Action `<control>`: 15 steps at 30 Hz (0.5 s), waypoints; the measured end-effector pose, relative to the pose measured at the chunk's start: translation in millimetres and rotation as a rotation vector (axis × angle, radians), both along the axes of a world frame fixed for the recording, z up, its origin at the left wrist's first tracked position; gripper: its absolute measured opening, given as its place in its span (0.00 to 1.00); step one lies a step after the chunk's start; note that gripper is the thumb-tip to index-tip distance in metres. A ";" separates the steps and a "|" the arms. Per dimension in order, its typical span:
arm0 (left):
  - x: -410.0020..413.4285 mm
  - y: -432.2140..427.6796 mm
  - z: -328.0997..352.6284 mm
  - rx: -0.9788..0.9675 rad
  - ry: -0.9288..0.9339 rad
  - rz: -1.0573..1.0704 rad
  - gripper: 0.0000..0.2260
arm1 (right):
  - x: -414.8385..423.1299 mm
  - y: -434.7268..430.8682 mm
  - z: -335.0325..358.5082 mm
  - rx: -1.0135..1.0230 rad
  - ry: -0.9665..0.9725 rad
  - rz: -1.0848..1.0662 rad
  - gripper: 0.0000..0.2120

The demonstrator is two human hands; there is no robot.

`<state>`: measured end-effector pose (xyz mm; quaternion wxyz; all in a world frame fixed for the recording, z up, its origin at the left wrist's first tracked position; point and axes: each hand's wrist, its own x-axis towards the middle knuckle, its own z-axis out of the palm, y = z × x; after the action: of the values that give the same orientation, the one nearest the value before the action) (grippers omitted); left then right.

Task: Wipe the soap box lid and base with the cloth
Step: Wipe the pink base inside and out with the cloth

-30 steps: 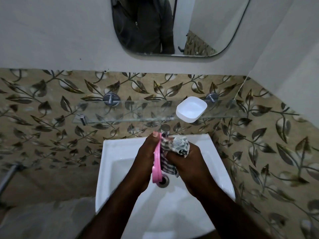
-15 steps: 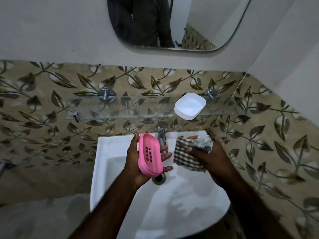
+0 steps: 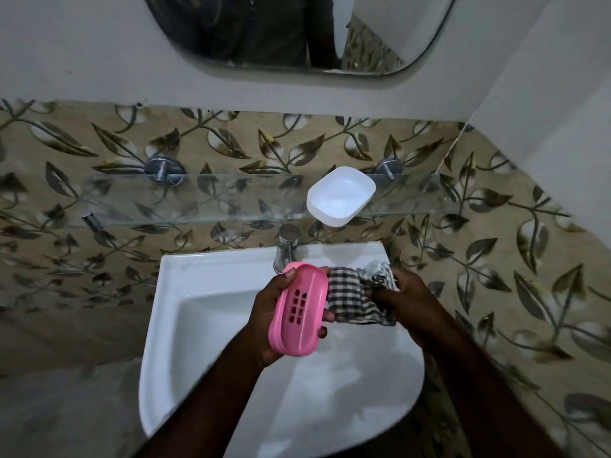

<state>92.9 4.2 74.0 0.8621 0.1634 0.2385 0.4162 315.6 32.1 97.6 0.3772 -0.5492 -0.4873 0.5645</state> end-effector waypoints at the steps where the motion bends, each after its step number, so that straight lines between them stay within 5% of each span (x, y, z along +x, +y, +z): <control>1: 2.1 1.5 2.3 0.015 0.025 0.022 0.35 | 2.6 2.6 0.5 0.015 -0.031 -0.052 0.15; 11: 29.0 7.1 41.5 0.167 -0.044 0.049 0.40 | 39.8 30.2 58.7 0.362 -0.047 -0.261 0.07; 15: 42.0 16.8 75.2 0.291 -0.146 0.094 0.35 | 57.0 67.9 99.7 0.474 -0.104 -0.269 0.13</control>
<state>134.9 21.0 149.2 0.8239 0.2446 0.1199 0.4970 372.5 100.0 197.3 0.5413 -0.5335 -0.5471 0.3506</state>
